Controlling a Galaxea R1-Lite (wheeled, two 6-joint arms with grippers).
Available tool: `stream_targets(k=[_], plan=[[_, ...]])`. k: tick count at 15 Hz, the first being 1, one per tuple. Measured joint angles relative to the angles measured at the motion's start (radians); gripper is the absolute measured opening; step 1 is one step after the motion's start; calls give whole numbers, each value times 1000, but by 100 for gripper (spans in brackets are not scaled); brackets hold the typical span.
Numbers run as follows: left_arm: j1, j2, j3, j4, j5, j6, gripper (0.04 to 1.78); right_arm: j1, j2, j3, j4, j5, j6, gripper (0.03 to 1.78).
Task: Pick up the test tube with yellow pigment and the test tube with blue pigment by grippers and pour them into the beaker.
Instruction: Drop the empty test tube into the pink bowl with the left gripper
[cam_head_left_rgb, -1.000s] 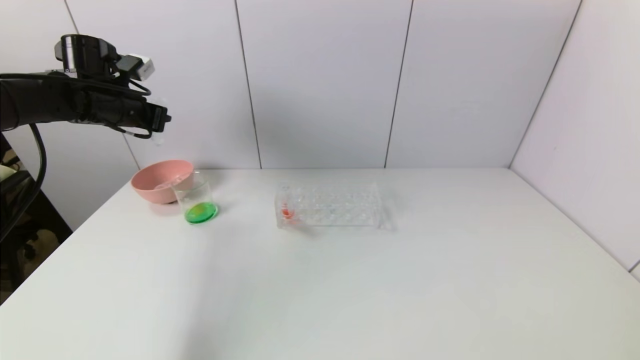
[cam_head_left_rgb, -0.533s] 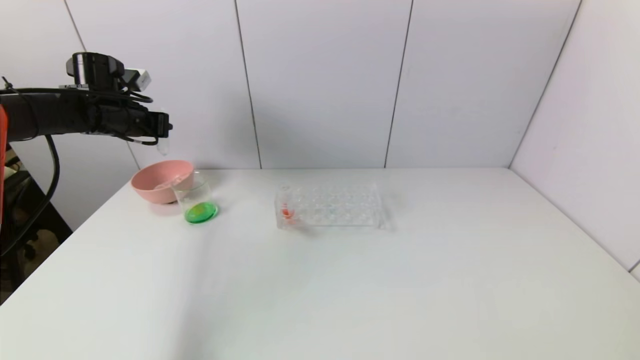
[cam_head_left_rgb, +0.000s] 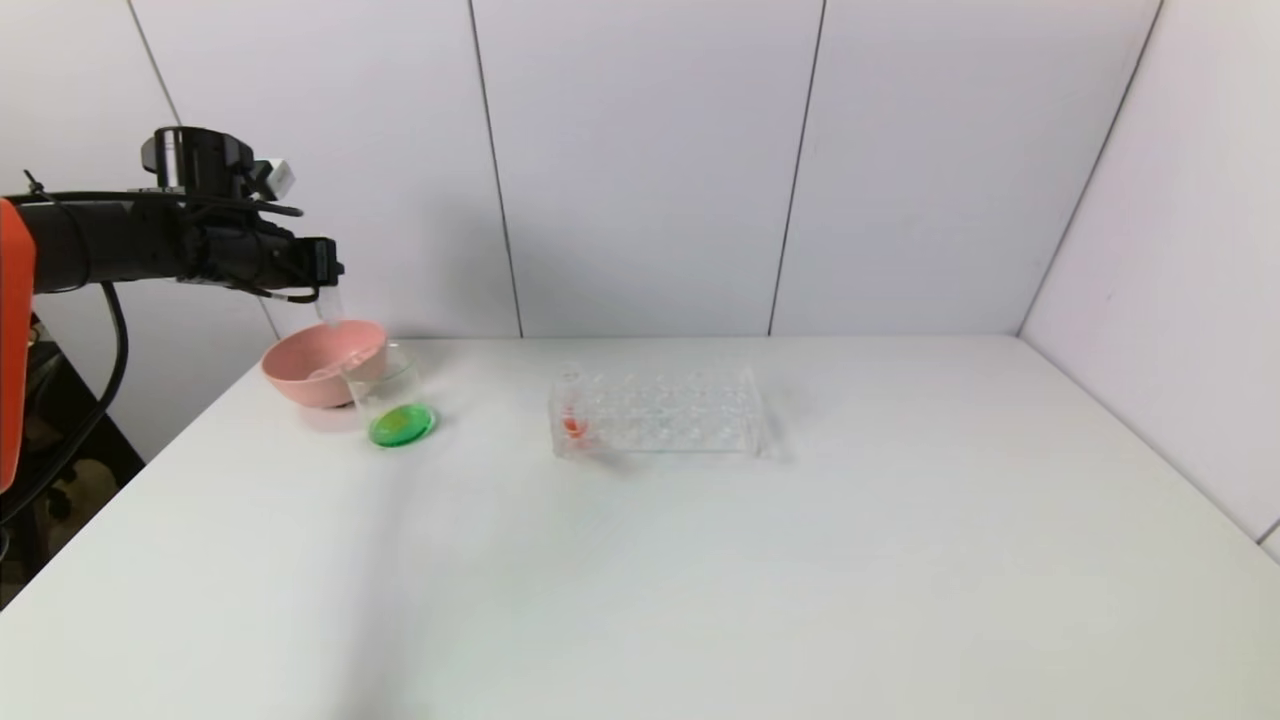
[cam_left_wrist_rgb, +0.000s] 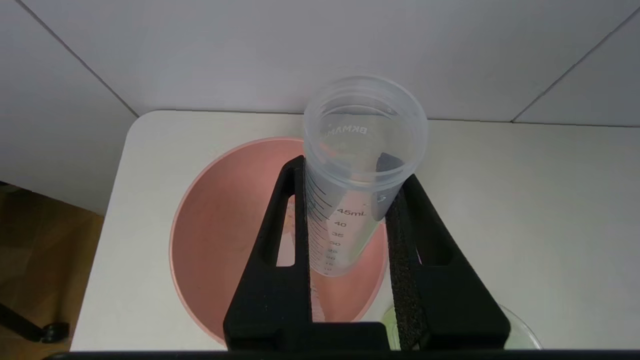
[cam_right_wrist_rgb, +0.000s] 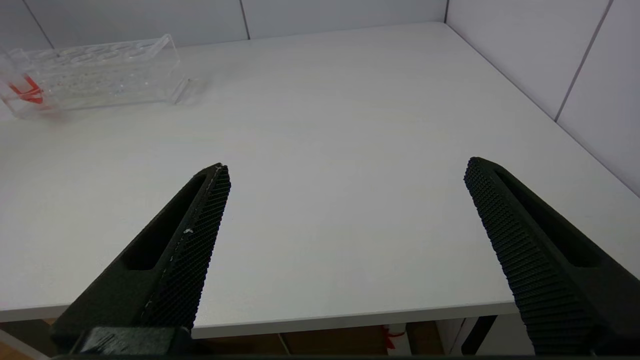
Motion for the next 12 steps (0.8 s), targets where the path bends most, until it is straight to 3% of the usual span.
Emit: stream_targets(k=[4, 8, 12], plan=[[8, 2, -2, 0, 0, -5, 71, 0, 0, 0, 0, 0, 0, 171], [11, 2, -3, 0, 1, 4, 135, 0, 0, 0, 0, 0, 0, 171], [14, -1, -3, 0, 3, 8, 173, 0, 0, 0, 0, 0, 0, 171]])
